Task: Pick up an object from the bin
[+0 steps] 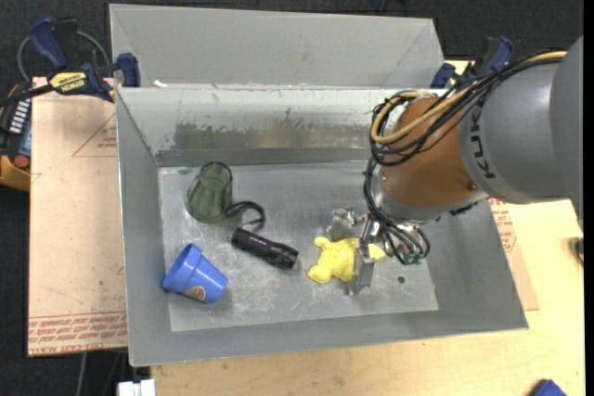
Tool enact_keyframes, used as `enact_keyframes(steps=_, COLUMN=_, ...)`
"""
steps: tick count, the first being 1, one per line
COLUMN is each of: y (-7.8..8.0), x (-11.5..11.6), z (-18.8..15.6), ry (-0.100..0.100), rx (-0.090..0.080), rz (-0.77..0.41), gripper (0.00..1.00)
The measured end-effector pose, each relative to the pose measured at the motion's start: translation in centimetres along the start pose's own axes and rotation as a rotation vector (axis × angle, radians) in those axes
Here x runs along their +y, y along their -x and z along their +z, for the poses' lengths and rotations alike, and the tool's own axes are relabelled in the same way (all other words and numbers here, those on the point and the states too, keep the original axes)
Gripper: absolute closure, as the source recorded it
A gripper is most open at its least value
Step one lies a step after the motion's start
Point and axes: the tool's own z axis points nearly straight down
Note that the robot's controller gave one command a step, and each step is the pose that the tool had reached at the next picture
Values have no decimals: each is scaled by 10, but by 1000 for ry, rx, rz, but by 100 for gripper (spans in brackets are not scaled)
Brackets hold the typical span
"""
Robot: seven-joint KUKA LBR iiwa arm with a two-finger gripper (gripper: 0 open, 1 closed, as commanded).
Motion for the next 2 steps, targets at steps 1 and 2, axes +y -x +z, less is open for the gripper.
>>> enact_keyframes(steps=1, y=0, x=0, z=0, ry=0, rx=0, rz=0, gripper=100)
enact_keyframes(steps=2, y=-1, x=0, z=-3, ry=0, rx=1, rz=0, gripper=100)
